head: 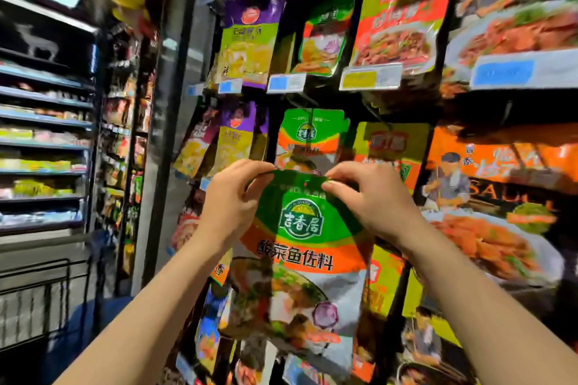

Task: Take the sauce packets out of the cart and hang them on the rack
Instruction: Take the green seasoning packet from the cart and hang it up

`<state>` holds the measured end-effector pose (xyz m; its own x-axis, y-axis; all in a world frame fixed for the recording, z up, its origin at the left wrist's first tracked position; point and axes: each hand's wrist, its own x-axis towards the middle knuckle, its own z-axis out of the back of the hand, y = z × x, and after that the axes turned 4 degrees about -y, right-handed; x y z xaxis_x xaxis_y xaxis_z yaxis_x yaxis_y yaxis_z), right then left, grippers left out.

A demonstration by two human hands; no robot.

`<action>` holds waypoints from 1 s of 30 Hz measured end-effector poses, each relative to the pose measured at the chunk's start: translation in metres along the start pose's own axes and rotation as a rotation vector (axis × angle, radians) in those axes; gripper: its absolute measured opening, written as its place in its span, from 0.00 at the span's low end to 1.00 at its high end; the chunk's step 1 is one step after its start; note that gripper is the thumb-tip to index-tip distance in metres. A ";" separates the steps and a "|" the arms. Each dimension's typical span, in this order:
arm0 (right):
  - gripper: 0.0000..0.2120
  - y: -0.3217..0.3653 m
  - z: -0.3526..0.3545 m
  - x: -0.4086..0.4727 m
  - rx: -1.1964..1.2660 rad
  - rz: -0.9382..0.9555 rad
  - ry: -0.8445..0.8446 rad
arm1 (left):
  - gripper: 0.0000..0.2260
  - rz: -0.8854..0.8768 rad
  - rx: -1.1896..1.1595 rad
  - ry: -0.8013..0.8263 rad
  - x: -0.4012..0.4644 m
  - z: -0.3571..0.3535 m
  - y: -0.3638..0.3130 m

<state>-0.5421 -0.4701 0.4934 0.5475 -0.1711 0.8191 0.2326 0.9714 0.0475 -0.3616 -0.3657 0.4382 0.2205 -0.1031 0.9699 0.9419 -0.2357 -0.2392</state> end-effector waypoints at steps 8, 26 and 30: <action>0.10 -0.012 -0.013 0.076 -0.126 -0.015 -0.029 | 0.10 0.071 -0.036 0.044 0.069 -0.018 0.042; 0.07 -0.068 -0.117 0.224 0.162 -0.458 -0.279 | 0.10 0.254 -0.321 -0.239 0.172 -0.106 0.185; 0.03 -0.076 -0.118 0.237 0.188 -0.470 -0.320 | 0.04 0.289 -0.349 -0.246 0.185 -0.114 0.190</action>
<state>-0.3351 -0.6040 0.6169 0.1437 -0.5600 0.8159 0.2291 0.8209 0.5231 -0.1710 -0.5397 0.5671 0.5517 0.0086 0.8340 0.7025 -0.5438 -0.4591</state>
